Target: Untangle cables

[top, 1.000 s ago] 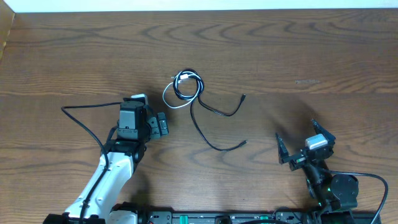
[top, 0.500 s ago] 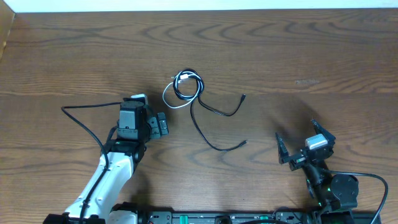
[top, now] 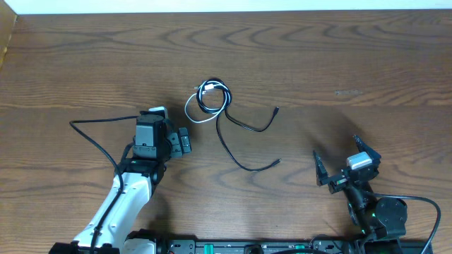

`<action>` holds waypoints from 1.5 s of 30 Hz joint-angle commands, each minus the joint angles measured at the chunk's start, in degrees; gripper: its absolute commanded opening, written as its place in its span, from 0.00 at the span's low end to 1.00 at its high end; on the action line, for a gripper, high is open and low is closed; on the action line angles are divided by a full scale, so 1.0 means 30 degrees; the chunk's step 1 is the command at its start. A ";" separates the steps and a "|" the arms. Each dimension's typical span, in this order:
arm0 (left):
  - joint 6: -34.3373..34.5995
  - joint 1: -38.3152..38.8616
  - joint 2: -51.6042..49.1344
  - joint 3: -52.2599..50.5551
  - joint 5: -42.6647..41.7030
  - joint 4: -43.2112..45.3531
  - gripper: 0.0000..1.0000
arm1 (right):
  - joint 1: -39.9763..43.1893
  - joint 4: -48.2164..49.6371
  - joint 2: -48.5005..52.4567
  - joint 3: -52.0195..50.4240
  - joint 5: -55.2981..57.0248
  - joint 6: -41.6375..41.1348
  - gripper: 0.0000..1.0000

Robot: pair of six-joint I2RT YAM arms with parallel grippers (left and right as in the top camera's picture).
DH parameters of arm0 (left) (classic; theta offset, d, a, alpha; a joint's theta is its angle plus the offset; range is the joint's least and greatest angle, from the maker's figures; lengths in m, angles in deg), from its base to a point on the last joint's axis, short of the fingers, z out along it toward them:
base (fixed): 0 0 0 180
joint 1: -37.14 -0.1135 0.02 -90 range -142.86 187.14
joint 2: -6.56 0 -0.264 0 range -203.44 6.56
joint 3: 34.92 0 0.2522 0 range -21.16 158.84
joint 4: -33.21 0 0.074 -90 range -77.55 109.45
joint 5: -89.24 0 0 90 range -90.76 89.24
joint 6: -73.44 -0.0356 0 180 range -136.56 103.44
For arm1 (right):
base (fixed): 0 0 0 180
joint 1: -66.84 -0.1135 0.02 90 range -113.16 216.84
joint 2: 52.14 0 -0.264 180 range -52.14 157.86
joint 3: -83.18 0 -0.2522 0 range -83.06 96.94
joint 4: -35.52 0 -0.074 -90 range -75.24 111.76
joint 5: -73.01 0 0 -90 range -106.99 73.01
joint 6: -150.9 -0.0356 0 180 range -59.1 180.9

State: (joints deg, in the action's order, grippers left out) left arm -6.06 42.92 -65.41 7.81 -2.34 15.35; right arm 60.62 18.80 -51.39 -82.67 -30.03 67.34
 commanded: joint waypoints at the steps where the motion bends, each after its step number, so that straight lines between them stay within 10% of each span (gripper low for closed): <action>1: -0.0182 -0.0007 -0.0022 0.0175 -0.0109 -0.0058 0.98 | 0.0051 -0.0095 0.0007 -0.0022 0.0226 -0.0204 0.99; 45: 0.0066 -0.0007 -0.0036 0.0175 -0.0204 0.1523 0.98 | 0.0051 -0.0095 0.0007 -0.0022 0.0226 -0.0204 0.99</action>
State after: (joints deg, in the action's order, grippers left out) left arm -6.06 42.92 -65.41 7.81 -2.34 19.50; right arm 60.62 18.80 -51.41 -82.67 -30.01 67.34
